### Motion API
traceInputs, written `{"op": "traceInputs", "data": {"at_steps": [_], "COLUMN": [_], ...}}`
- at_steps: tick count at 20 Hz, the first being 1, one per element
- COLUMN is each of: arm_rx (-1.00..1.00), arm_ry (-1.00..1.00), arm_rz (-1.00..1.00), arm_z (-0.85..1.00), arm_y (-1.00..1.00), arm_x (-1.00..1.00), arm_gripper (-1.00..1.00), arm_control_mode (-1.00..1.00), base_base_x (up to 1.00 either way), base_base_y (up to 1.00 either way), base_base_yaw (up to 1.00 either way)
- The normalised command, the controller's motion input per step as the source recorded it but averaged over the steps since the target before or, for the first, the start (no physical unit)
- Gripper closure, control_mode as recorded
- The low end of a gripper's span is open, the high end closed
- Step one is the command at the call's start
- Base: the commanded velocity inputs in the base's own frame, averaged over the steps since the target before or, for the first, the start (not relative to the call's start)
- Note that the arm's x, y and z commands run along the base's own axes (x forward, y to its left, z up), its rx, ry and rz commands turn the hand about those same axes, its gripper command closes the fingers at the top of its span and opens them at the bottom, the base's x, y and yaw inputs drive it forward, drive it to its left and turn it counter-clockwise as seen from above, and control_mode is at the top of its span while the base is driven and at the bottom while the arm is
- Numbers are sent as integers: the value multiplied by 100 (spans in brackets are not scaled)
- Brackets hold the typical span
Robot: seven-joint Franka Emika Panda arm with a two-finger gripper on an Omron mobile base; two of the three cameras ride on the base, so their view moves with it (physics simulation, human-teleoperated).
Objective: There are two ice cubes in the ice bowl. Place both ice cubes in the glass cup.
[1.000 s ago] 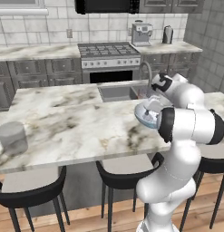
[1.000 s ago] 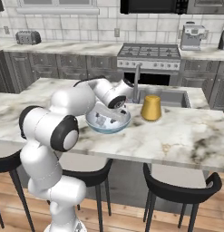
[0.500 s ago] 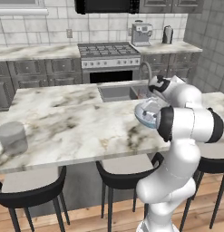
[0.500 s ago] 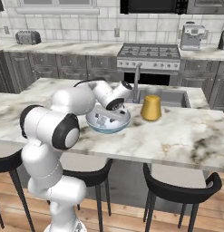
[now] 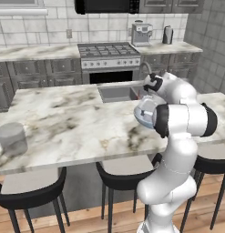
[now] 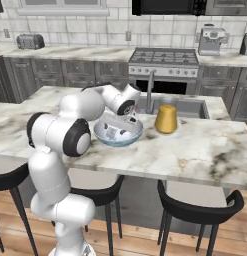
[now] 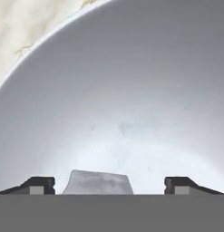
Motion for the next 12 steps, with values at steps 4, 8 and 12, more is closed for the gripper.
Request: {"op": "traceInputs", "data": {"at_steps": [4,8,12], "arm_rx": [0,0,0], "arm_ry": [21,14,-4], "arm_rz": [0,0,0], "arm_z": [-99,-58,0], "arm_y": [22,0,0], "arm_x": [-34,-35,-22], "arm_gripper": [100,100,100], "arm_control_mode": [-100,-100,-100], "base_base_x": [0,0,0], "base_base_y": [0,0,0], "base_base_yaw": [0,0,0]}}
